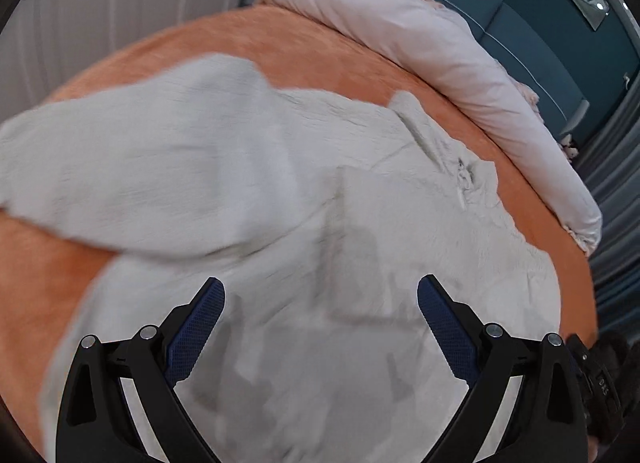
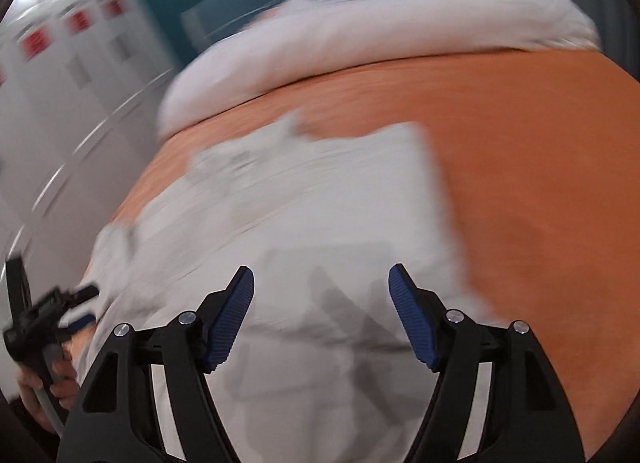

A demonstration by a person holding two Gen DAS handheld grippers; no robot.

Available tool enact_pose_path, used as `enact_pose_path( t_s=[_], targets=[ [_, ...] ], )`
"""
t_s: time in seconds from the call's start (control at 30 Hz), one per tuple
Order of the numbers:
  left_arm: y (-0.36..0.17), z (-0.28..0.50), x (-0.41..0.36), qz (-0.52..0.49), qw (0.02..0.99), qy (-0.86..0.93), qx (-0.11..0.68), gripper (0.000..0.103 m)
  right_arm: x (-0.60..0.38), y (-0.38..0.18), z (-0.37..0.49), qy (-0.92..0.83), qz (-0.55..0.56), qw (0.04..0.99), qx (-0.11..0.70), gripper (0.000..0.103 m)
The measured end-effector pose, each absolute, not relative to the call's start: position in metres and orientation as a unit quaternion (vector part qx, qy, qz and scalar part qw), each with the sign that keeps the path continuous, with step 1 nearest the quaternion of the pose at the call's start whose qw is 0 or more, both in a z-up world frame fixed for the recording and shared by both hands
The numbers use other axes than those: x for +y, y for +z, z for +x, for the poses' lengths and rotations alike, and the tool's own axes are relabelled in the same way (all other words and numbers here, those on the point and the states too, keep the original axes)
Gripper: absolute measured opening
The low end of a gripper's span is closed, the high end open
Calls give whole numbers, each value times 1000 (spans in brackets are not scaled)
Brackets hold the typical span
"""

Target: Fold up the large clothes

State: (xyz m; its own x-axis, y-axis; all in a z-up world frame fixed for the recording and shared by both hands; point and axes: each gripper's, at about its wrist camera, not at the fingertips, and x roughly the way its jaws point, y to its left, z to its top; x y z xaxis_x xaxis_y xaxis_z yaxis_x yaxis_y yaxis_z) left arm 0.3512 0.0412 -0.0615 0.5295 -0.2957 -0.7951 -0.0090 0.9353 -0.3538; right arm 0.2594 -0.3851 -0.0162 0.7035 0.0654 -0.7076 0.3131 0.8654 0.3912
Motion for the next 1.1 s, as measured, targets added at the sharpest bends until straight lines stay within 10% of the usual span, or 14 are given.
enact_pose_path(
  t_s=[0.17,0.4,0.8,1.1],
  targets=[
    [-87,385,9,-113,865,-35,487,64,-403,-22,286,-83,246,888,378,19],
    [-111,386,-16,-3,890,6,456,69,-390,-96,312,-82,224,864,443,0],
    [-104,371,-3,-10,899,25,438,73,-387,-57,295,-146,189,864,443,6],
    [-53,295,209,-207,880,105,414,86,-253,-31,189,-30,147,881,449,26]
  ],
)
